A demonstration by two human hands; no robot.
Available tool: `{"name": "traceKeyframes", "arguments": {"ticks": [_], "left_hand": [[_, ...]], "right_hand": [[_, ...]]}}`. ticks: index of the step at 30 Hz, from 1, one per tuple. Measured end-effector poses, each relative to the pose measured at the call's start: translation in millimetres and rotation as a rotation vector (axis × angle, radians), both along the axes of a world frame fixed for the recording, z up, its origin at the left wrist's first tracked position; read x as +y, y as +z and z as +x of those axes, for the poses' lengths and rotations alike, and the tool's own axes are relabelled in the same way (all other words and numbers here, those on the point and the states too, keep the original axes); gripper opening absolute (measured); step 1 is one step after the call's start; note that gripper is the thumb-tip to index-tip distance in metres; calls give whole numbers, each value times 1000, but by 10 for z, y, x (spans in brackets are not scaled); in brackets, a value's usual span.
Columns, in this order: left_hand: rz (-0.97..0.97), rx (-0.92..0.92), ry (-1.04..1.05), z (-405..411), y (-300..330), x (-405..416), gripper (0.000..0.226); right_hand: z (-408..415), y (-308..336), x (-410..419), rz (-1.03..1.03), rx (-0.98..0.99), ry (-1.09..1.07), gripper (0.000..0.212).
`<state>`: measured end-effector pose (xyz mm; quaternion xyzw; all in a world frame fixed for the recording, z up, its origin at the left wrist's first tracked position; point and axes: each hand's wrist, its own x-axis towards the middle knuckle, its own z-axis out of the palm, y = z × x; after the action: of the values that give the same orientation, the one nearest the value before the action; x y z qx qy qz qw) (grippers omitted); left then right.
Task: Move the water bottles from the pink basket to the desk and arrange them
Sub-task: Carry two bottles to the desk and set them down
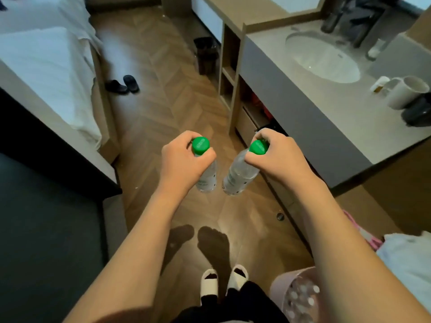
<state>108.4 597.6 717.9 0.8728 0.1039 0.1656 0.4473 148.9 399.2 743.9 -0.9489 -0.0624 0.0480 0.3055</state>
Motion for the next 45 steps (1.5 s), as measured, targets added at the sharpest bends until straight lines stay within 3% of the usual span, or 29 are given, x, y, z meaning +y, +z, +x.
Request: {"name": "traceKeyframes", "arguments": {"ticks": [9, 18, 27, 45], "left_hand": [[57, -23, 208, 546, 95, 659, 14], [60, -56, 355, 1505, 260, 821, 13], [2, -48, 388, 2408, 301, 1233, 11], [-9, -101, 340, 4580, 348, 3035, 10]], "right_hand": [[1016, 24, 658, -62, 6, 267, 26], [2101, 110, 964, -28, -37, 393, 26], [3054, 56, 1392, -29, -15, 389, 24], [5091, 201, 3075, -10, -54, 283, 20]]}}
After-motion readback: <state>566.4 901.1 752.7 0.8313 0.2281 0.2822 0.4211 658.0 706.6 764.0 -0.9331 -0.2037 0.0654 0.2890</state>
